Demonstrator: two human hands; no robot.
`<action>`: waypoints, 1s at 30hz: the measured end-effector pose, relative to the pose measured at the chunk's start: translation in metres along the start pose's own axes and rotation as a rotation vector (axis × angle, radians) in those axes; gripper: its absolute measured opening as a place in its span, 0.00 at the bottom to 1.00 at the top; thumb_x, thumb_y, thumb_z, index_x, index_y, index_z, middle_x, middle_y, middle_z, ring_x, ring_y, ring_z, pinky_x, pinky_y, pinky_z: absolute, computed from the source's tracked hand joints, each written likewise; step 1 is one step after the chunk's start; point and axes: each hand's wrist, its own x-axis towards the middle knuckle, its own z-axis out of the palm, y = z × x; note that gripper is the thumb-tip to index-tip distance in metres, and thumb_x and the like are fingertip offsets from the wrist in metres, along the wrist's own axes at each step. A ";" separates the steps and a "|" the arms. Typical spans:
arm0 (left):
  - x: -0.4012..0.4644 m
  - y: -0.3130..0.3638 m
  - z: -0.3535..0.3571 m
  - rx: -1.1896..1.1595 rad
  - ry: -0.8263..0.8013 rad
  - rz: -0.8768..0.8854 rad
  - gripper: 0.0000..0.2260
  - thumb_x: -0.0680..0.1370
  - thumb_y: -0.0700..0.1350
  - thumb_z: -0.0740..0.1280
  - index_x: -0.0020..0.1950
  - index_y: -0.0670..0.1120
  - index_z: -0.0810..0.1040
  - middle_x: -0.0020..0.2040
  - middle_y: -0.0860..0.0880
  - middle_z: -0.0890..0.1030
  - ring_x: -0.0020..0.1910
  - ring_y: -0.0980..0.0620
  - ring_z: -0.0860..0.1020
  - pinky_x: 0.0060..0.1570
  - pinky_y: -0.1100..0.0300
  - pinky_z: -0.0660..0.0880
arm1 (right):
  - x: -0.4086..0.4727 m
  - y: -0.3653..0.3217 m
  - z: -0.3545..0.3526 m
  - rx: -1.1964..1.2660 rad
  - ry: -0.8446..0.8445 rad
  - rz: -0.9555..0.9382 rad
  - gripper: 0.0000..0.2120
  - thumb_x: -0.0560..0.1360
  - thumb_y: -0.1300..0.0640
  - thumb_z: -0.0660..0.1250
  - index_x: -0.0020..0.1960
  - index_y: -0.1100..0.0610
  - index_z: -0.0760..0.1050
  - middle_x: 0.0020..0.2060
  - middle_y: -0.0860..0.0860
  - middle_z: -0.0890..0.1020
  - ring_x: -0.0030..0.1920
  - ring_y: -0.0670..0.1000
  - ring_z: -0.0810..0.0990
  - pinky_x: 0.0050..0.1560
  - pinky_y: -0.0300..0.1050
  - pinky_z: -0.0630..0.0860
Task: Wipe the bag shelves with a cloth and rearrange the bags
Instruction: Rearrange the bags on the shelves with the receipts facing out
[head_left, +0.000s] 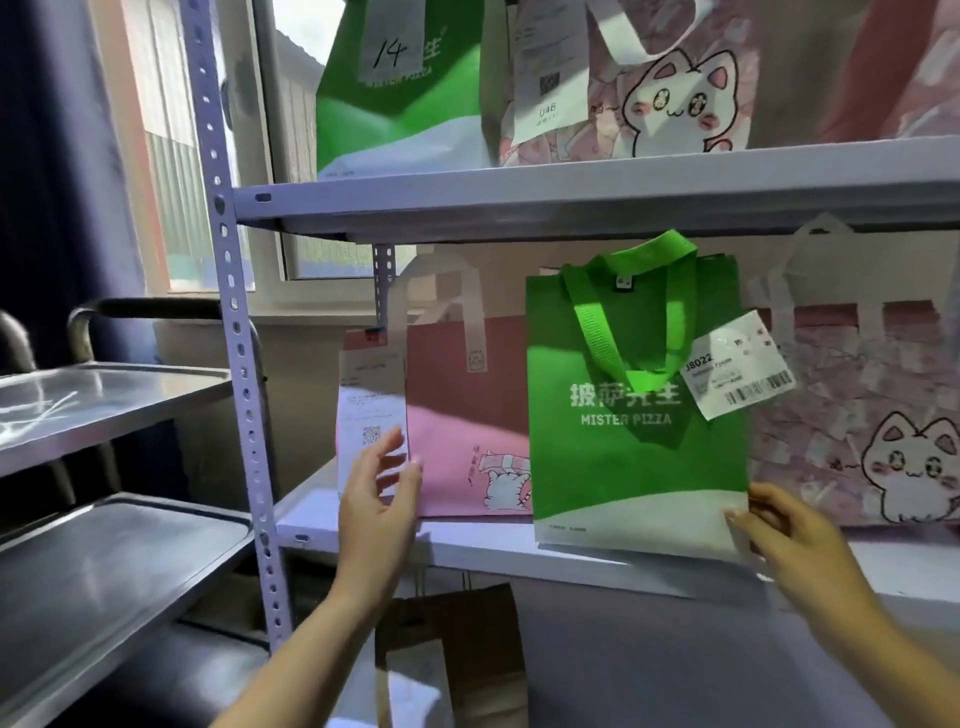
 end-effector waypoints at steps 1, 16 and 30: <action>-0.005 0.007 0.009 -0.024 -0.102 -0.015 0.18 0.78 0.47 0.65 0.67 0.55 0.69 0.62 0.55 0.74 0.55 0.64 0.74 0.46 0.71 0.73 | -0.004 -0.002 -0.003 -0.009 -0.012 -0.001 0.12 0.75 0.64 0.66 0.49 0.47 0.77 0.48 0.48 0.83 0.45 0.45 0.80 0.41 0.27 0.75; -0.092 0.082 0.066 -0.385 -0.683 -0.075 0.11 0.74 0.47 0.64 0.52 0.45 0.80 0.48 0.51 0.85 0.48 0.52 0.83 0.44 0.63 0.79 | -0.109 -0.048 -0.086 0.005 -0.240 0.016 0.38 0.51 0.34 0.77 0.58 0.46 0.76 0.49 0.49 0.85 0.49 0.47 0.84 0.46 0.36 0.79; -0.175 0.053 0.098 -0.464 -1.119 -0.239 0.10 0.77 0.45 0.64 0.52 0.44 0.83 0.50 0.48 0.85 0.50 0.49 0.83 0.49 0.59 0.78 | -0.194 -0.018 -0.122 0.025 -0.045 0.397 0.13 0.68 0.66 0.73 0.47 0.52 0.76 0.34 0.39 0.84 0.35 0.36 0.82 0.30 0.25 0.72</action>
